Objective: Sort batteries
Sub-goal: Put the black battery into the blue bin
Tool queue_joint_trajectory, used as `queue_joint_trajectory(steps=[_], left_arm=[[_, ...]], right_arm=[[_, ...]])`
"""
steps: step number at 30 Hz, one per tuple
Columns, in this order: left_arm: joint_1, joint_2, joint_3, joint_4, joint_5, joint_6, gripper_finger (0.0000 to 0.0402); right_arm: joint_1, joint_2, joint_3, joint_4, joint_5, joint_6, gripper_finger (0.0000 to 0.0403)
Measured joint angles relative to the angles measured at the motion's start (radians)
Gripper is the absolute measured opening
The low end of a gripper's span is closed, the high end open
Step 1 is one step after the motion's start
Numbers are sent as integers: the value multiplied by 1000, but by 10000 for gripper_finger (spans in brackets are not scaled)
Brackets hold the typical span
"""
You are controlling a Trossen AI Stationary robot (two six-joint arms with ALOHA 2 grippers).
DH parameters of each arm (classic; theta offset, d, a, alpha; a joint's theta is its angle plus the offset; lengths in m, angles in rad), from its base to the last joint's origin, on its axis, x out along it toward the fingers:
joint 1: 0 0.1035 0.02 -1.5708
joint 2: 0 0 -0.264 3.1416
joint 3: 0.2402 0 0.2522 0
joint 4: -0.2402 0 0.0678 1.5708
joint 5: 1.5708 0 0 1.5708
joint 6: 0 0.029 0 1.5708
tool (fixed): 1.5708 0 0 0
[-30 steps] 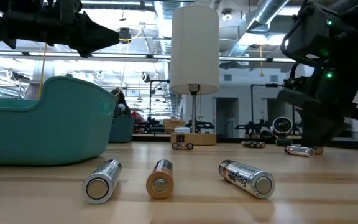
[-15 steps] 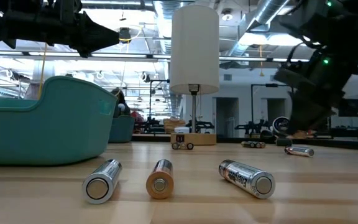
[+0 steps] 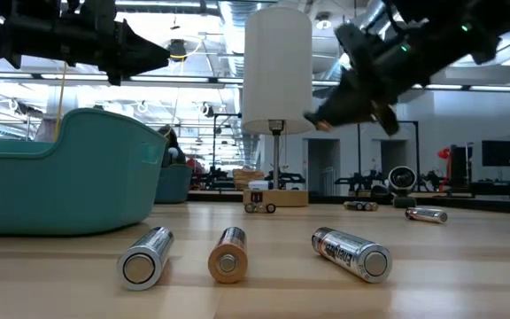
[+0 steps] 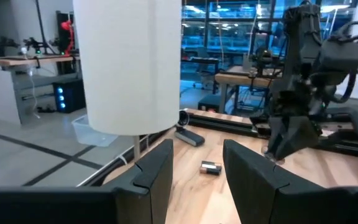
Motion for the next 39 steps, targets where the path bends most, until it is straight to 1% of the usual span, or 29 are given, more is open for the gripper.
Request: queue_joint_trajectory(steps=[4,9,17,28,33,39], left_arm=[[20,0,0,-12,0,-19,137],[38,0,0,-21,0,-39,137],[43,-23,0,-59,0,-36,137],[72,-136,0,-164,0,-61,137],[73,-153,0,-185,0,-61,137],[73,-152,0,-200,0,-61,137]], right_arm=[[1,73,102,-2,-2,-90,48],[1,176,242,-3,-39,-208,48],[0,313,432,0,-150,-345,48],[-13,463,633,-4,-311,-434,48],[-13,509,712,-5,-379,-470,48],[-11,526,759,-7,-424,-492,48]])
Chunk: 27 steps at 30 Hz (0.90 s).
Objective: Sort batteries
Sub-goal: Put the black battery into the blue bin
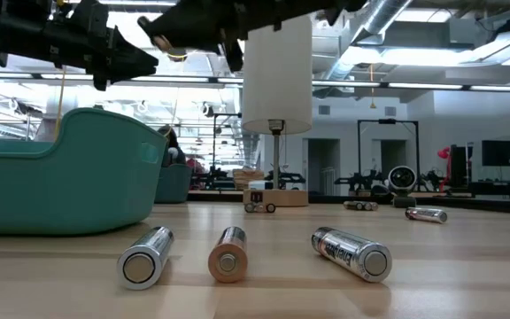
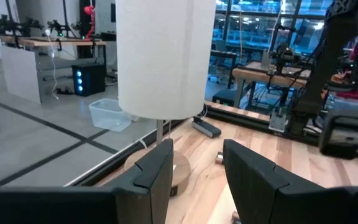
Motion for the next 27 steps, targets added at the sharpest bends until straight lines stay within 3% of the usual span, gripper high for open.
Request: queue_joint_trajectory(steps=[9,16,27], left_arm=[[0,-1,0,-8,0,11,138],[0,-4,5,32,8,3,138],[-19,-74,91,-46,157,2,138]], right_arm=[[8,-1,2,10,-3,0,48],[-59,-1,2,83,-1,-4,48],[-222,-1,2,116,5,19,48]])
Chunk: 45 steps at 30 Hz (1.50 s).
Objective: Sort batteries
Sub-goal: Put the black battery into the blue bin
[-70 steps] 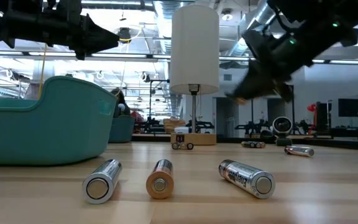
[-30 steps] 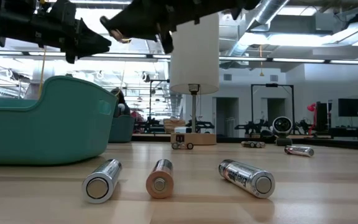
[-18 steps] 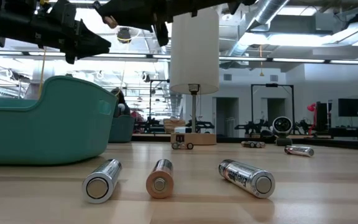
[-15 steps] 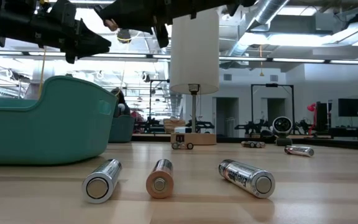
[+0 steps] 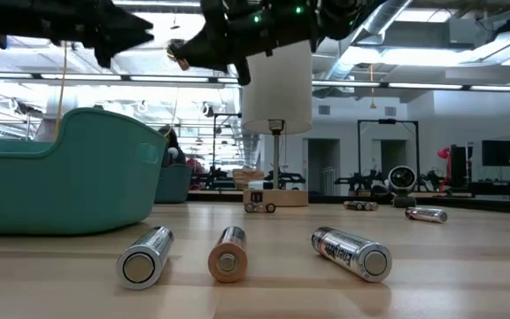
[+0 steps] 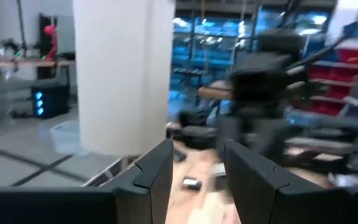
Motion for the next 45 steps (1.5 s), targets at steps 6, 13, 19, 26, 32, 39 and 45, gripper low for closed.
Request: queue_joint_trajectory(steps=[6,13,19,26,32,39,45], left_arm=[[-37,-115,6,-14,26,36,138],[-55,-237,7,-62,26,58,138],[-56,-321,8,-119,25,96,138],[-56,-364,8,-148,25,104,138],[-56,-363,8,-161,24,111,138],[-56,-363,8,-161,23,119,138],[-56,-363,7,-161,23,119,138]], right_arm=[[-36,53,94,-7,0,-19,48],[-64,257,379,-69,0,-42,48],[-82,461,663,-116,42,-43,48],[-98,655,941,-219,155,-18,48],[-108,689,946,-258,308,34,48],[-107,685,949,-270,413,29,48],[-115,685,938,-336,503,60,48]])
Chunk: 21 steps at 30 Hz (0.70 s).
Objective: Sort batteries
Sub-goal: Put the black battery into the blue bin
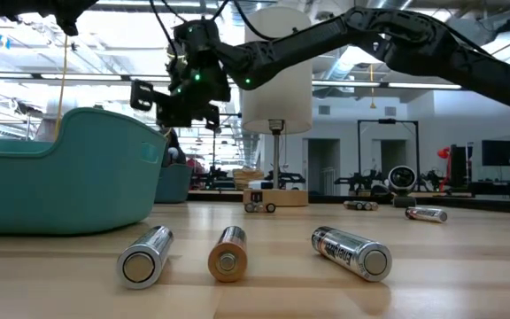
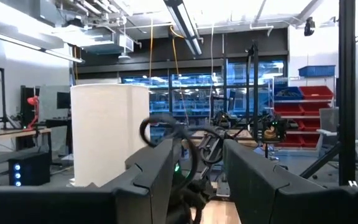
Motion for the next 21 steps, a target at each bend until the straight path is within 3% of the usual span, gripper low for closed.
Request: queue_joint_trajectory(steps=[6,21], left_arm=[[0,0,0,0,0,-5,138],[0,0,0,0,0,-8,138]], right_arm=[[-6,0,0,-20,44,35,48],[-19,14,2,-93,43,111,48]])
